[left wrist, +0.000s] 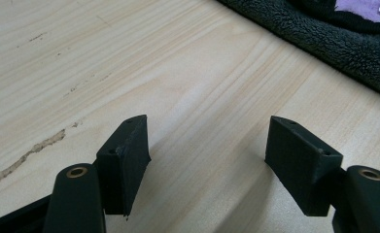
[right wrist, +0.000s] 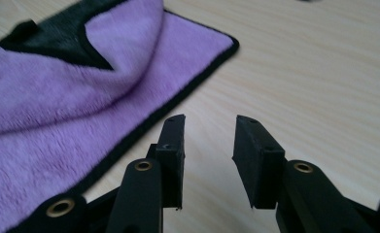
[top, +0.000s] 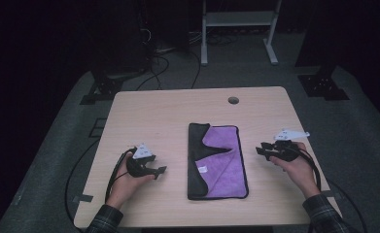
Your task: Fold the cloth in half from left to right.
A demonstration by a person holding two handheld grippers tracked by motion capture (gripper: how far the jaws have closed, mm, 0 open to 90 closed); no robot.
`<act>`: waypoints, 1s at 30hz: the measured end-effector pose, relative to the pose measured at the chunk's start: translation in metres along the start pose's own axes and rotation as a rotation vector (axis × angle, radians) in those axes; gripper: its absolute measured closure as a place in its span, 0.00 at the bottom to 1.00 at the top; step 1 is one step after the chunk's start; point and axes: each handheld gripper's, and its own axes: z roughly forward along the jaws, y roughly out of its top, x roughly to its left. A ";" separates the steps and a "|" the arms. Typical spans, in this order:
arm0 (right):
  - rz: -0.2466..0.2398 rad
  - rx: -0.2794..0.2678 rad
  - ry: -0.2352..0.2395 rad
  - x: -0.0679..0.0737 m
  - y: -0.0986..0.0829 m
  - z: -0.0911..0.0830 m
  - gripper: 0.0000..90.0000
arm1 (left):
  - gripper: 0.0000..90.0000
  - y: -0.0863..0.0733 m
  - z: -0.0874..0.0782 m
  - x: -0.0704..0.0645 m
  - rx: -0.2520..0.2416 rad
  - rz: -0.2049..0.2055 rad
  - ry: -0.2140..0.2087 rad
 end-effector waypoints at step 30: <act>-0.120 0.002 0.166 0.052 0.077 0.062 0.75 | 0.00 0.001 0.009 0.002 0.043 -0.022 0.048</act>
